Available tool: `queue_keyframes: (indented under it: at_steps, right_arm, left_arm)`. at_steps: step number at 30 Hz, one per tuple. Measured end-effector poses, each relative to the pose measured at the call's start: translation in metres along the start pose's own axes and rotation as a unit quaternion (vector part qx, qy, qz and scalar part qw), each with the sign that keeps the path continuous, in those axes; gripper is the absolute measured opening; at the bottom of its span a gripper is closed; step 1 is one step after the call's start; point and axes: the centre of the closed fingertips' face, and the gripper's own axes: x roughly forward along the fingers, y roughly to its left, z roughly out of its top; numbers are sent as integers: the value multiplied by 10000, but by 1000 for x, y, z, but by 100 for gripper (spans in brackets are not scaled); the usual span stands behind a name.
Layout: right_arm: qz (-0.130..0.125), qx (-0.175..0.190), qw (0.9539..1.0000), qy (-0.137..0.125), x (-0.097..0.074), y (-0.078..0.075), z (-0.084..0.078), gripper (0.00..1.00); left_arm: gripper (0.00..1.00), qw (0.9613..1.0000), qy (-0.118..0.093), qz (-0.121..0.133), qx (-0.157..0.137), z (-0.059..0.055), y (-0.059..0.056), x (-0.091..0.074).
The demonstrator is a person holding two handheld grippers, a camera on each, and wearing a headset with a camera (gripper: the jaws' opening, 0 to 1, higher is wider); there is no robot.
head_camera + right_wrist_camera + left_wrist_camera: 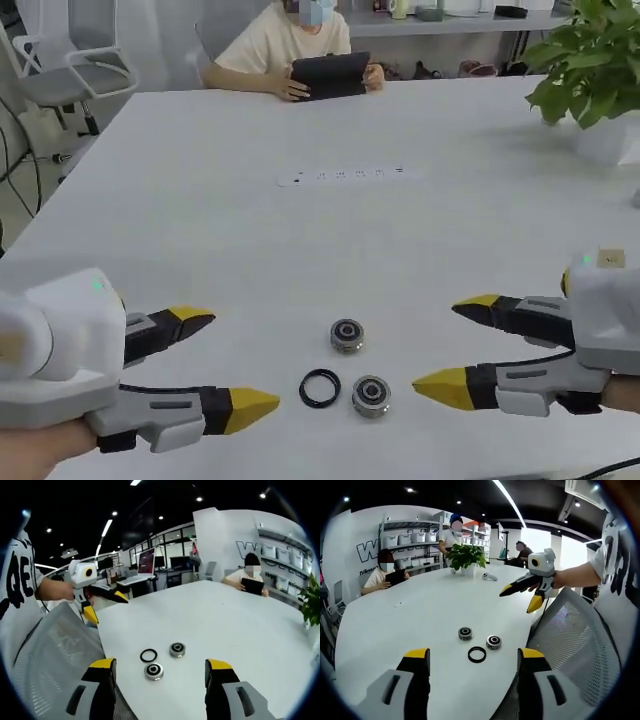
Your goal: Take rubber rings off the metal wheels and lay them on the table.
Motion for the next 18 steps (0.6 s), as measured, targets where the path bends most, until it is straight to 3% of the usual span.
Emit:
queue_keyframes:
  at_steps: [18]
  right_arm:
    - [-218,-71,9997,25,-21,4,-11,87]
  left_arm:
    - [77,9998,43,183,-35,-6,-3,-9]
